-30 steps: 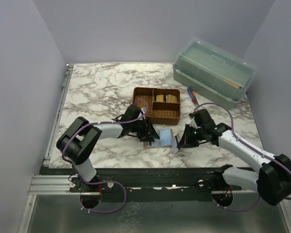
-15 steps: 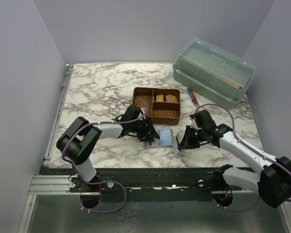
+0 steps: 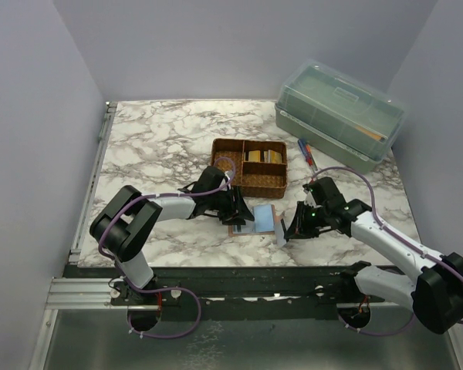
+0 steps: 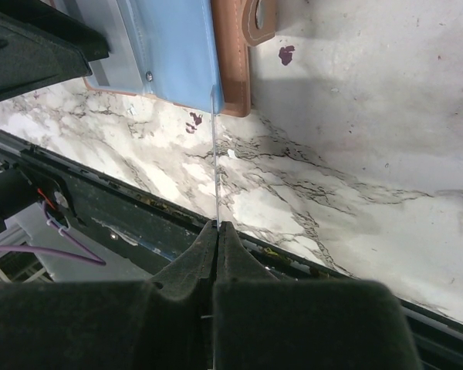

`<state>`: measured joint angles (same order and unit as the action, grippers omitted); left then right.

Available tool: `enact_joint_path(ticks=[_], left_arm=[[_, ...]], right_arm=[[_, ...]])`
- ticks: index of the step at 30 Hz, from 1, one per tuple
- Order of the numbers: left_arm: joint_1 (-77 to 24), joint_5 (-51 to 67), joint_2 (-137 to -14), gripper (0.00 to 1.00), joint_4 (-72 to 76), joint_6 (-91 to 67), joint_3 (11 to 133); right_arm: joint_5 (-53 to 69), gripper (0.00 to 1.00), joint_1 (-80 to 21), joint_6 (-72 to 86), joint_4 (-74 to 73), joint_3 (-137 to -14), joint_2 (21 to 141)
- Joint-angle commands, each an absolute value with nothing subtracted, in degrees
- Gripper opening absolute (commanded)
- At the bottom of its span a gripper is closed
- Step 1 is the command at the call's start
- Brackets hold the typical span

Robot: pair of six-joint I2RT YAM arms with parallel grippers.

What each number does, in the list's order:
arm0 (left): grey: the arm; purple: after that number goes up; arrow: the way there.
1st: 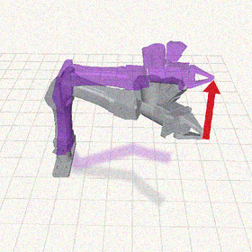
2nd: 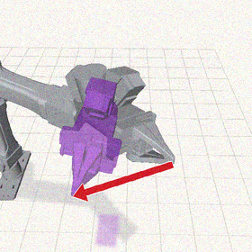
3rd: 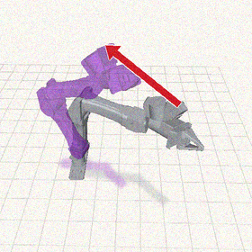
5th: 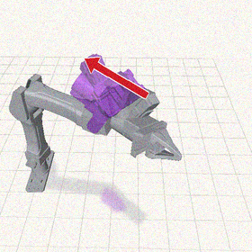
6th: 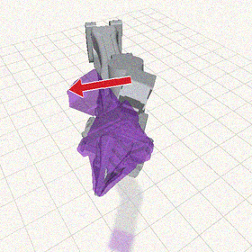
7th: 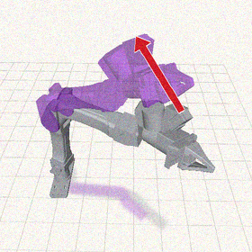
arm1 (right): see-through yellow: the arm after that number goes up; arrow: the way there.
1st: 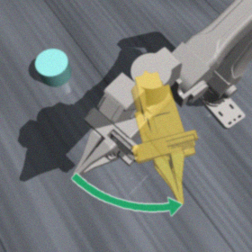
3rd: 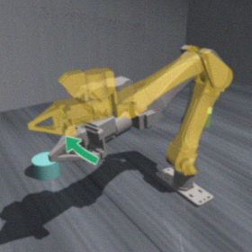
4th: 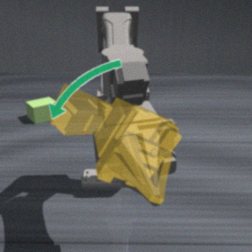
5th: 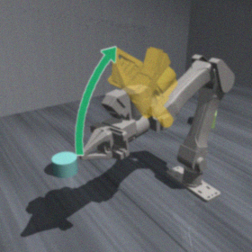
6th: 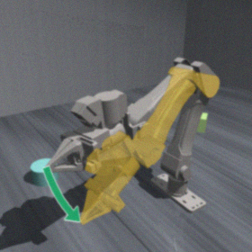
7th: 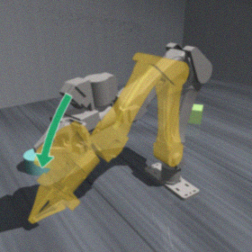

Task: Put the credit cards into the card holder
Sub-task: Insert the credit card into the card holder.

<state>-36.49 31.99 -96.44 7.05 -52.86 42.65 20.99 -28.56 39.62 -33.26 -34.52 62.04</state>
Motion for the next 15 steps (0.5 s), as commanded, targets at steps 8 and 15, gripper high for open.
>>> enact_joint_path(ticks=[8,15], left_arm=[[-37.03,29.2,-94.74,0.53,3.06,-49.58,42.84],[-40.01,25.34,-91.12,0.59,1.78,-46.94,45.49]], right_arm=[[21.66,0.0,-29.0,40.44,-33.45,-33.17,61.14],[22.23,0.0,-29.0,40.17,-32.28,-33.16,60.63]])
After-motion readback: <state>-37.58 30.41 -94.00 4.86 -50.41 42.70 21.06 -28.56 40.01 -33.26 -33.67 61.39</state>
